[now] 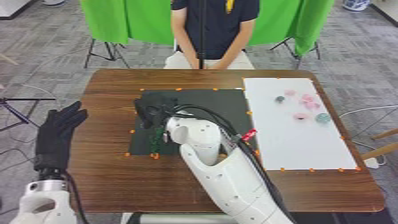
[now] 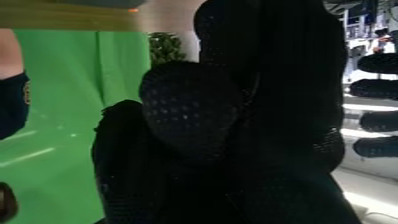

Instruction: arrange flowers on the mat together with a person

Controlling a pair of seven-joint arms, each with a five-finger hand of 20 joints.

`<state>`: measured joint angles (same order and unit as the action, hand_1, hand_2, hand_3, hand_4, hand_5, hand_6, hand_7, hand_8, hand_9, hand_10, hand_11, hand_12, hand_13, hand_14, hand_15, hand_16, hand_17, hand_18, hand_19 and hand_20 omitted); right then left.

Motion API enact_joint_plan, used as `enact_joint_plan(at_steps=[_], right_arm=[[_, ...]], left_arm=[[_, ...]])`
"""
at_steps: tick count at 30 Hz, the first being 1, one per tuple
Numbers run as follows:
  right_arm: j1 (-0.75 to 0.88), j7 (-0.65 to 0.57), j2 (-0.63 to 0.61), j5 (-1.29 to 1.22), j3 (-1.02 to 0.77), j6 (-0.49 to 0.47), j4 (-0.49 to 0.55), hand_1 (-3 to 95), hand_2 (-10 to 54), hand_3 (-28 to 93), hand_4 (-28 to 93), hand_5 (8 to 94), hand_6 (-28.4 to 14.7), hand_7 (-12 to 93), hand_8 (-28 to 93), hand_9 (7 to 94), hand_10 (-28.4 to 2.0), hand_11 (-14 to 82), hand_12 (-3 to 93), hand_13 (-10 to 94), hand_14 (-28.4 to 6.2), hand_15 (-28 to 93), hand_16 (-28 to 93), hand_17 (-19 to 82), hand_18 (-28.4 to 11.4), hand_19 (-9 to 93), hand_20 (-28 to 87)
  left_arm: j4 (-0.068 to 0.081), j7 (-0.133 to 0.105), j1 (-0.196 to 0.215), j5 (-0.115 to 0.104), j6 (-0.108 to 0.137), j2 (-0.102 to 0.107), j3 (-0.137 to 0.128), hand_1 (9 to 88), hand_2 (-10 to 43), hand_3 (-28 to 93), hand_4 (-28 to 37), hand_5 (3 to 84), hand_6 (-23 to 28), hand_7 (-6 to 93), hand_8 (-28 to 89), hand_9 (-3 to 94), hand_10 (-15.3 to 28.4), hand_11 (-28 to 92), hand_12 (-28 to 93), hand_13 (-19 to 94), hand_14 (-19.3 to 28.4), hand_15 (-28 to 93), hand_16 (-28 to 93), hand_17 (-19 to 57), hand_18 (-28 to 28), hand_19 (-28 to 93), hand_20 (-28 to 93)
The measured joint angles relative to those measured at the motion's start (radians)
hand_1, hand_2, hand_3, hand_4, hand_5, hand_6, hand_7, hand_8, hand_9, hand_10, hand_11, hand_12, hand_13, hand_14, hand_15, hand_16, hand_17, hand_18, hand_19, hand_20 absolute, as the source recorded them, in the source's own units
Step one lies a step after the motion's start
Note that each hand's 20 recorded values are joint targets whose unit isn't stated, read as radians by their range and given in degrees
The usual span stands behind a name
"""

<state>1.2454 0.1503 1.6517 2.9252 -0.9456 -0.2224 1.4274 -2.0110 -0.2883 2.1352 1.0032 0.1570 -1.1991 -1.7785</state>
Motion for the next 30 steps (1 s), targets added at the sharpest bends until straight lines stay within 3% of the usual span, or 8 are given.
enact_joint_plan(at_steps=[20,24,30], right_arm=[[0.0,-0.018,-0.023,-0.009,0.013,-0.007,0.006,82.7,-9.5,-28,41,81.2,0.9,16,4,93.7,-9.3,24.4,22.4,94,-1.0,56,19,73,-7.5,93,31],[-0.006,-0.102,-0.086,-0.171,0.055,0.01,0.083,82.1,-9.5,-28,41,80.9,0.7,16,4,93.7,-9.5,24.5,21.6,94,-1.0,56,19,73,-7.6,93,31],[0.03,-0.162,-0.182,-0.501,-0.028,0.035,0.303,80.7,-9.5,-28,44,80.3,0.1,15,5,93.5,-10.0,22.5,20.8,94,-1.5,54,20,72,-8.2,93,31]], left_arm=[[0.004,0.006,-0.022,0.001,-0.023,0.005,0.007,15.4,8.2,61,-28.3,46.0,4.4,12.8,-5,43.8,13.9,17,14,32,16.2,9,5,2.5,10.0,3,13],[0.004,0.008,-0.021,0.001,-0.026,0.005,0.004,15.4,7.9,61,-28.3,46.0,4.4,12.8,-5,43.8,13.8,17,14,32,16.2,9,5,2.5,10.0,3,13],[-0.006,0.011,-0.006,0.003,-0.028,0.0,-0.011,15.6,7.9,60,-28.3,46.0,4.4,12.7,-5,43.8,13.9,17,14,32,16.2,9,5,2.5,10.0,3,13]])
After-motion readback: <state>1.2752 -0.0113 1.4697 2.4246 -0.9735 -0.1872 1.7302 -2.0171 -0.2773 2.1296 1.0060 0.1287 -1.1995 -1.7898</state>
